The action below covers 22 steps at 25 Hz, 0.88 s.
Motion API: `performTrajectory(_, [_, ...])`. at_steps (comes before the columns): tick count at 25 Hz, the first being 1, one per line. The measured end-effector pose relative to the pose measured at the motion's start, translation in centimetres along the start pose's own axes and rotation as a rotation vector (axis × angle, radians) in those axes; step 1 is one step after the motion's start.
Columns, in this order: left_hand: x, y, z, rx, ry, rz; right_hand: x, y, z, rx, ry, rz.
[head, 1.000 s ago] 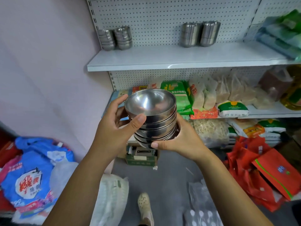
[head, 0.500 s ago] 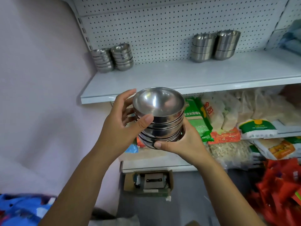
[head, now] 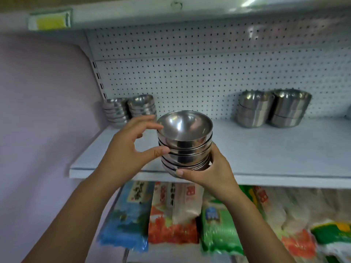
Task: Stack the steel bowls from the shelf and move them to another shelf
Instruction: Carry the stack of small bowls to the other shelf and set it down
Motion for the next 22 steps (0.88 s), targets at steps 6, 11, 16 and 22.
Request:
performTrajectory(6, [-6.2,-8.9,3.4,-0.017,-0.123,0.000,6.9,-11.3,0.3,0.007,0.005,0.028])
performTrajectory(11, [-10.6,-12.4,5.0,-0.019,-0.256,-0.019,10.8,-17.7,2.7,-0.008,-0.003,0.039])
performTrajectory(16, [-14.1,-14.0,5.3,-0.042,-0.329,-0.095,11.5,-20.7,4.5,-0.052,-0.032,0.033])
performTrajectory(22, [-15.9,-16.3,5.8,-0.115,-0.394,-0.050,12.1,-23.2,5.6,-0.085,-0.029,0.004])
Point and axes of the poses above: each hand's wrist, its own y-axis away from the middle knuckle, its own z-axis out of the palm, x = y × z, the point moved 5 cm from there along -y, towards the middle knuckle, and after that the axes turned 5 degrees about y, right-handed, at the moved point
